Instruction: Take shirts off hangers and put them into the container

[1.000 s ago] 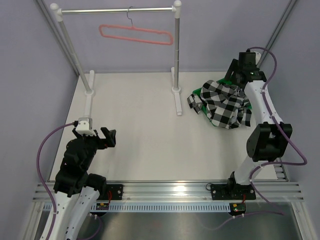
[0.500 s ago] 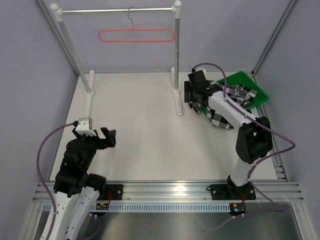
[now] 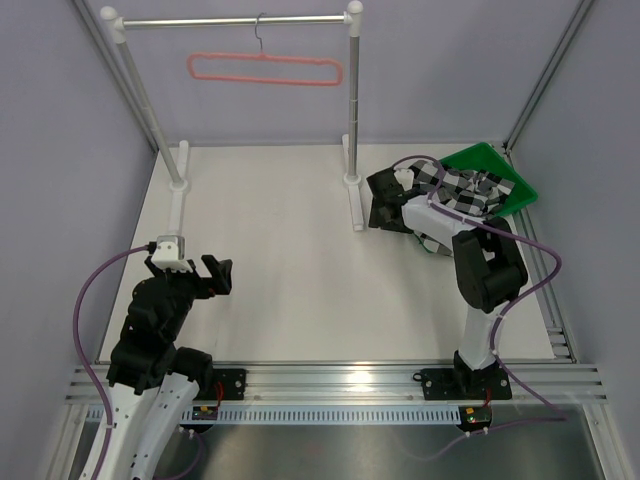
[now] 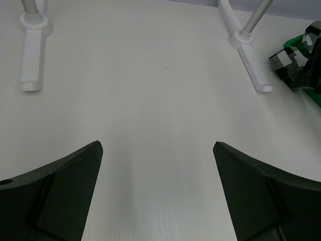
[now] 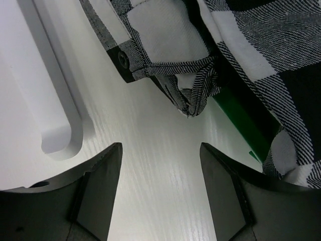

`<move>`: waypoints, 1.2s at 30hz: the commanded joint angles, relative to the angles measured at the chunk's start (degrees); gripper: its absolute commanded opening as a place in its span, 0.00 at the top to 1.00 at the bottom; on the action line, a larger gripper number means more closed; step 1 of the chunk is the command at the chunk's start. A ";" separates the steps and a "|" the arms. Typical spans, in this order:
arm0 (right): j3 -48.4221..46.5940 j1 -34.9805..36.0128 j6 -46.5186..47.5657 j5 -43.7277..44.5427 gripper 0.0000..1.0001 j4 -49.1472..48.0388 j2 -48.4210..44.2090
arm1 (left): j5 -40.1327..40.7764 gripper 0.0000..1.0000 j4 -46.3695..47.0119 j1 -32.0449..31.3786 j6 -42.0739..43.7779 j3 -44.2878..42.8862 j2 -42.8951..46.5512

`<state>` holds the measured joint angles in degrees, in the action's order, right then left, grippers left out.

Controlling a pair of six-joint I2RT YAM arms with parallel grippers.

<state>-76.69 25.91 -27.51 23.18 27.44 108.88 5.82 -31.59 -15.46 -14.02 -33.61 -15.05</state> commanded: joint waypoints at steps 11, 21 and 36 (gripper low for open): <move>-1.01 0.28 -5.28 9.60 0.29 -7.49 4.32 | -0.38 0.01 2.06 -0.36 -0.74 0.12 0.37; -3.65 -0.60 -4.57 11.54 0.30 -7.67 5.64 | -0.29 0.01 1.89 -0.36 -0.74 0.12 0.19; -3.21 -1.65 -3.70 11.54 0.52 -9.34 6.17 | -0.29 0.01 1.89 -0.36 -0.66 0.03 0.11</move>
<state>-78.54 24.77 -30.89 31.05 20.60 114.54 5.82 -31.59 -15.57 -14.02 -33.61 -15.05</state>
